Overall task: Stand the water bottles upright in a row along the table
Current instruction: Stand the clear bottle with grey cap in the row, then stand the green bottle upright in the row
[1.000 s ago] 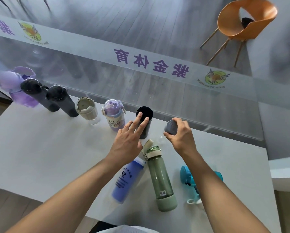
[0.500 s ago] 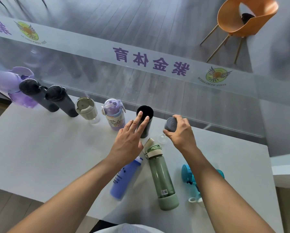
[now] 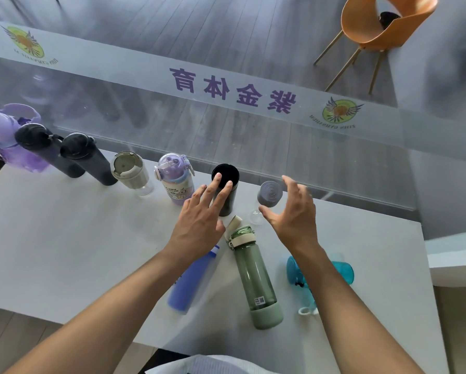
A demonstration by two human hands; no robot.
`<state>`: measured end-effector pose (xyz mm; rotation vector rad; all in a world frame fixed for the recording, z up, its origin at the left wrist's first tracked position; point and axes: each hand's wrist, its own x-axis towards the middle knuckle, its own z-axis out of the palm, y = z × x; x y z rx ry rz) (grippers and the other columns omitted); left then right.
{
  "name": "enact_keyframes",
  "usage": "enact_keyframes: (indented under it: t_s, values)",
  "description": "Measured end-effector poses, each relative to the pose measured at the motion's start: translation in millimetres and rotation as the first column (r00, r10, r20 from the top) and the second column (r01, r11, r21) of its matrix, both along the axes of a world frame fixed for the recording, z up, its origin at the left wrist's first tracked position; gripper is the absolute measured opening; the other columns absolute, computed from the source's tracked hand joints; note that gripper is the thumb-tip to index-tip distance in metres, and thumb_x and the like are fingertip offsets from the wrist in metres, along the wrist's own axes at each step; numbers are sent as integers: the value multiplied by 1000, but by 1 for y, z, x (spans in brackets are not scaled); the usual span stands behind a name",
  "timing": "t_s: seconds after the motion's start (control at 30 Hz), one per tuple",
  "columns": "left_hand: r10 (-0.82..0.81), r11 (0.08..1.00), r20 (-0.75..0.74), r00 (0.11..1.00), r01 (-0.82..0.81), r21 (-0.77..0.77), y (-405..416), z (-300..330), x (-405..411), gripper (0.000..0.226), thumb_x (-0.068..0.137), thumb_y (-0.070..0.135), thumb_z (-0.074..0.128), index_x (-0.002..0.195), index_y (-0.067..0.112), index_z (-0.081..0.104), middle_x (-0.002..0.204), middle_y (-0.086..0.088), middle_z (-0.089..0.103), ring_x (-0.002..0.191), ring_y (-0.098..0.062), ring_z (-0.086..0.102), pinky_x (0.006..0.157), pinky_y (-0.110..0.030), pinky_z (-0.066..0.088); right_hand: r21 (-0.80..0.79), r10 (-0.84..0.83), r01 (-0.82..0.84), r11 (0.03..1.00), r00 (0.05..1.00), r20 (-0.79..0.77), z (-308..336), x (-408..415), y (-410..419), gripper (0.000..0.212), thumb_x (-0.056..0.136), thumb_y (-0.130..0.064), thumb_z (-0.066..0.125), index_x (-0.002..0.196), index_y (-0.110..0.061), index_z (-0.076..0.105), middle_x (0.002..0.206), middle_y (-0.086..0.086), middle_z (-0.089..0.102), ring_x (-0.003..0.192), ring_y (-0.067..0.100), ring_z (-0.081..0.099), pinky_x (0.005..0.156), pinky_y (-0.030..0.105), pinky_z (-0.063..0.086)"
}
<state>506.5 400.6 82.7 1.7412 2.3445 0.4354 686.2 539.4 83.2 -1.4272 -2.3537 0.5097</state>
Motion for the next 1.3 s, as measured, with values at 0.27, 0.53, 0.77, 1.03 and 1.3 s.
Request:
enact_keyframes:
  t_s: [0.27,0.53,0.77,1.03,1.3]
  values:
    - [-18,999,2,1000,18,42,-29,-7,10,83,78,13,63,152,24,27,163,-6,16,141,-34,30,113,-45,32,98,-63,72,993,994,-94,-21,28,-65,56,83,-36,78,131,-16,56,118,8,60,102,22,56,93,33,47]
    - [0,983,58,998,11,-184,-70,-40,24,71,84,18,56,150,27,31,162,-4,22,142,-36,30,111,-46,32,-267,-22,58,962,991,135,-51,18,-90,50,93,-45,62,138,-28,49,128,4,53,112,24,55,99,38,44]
    - [-63,905,87,994,93,-415,-97,-67,29,80,66,21,76,140,26,46,153,-7,41,129,-38,48,91,-47,49,-413,-35,186,891,937,347,-75,-15,-80,71,82,-65,62,134,-19,44,130,10,55,118,32,55,98,42,43]
    - [-85,897,175,981,151,-414,-109,-85,29,80,75,15,69,148,29,38,160,-5,28,131,-39,44,94,-48,48,-516,-95,265,815,939,332,-94,-25,-78,72,76,-58,73,128,-17,45,127,11,57,117,34,57,97,42,46]
    - [-134,910,186,973,195,-366,-113,-92,26,79,76,17,66,147,29,35,160,-7,28,120,-38,50,88,-45,52,-500,-220,278,820,960,173,-72,-4,-91,77,67,-57,80,128,-22,48,120,5,56,110,26,57,95,43,52]
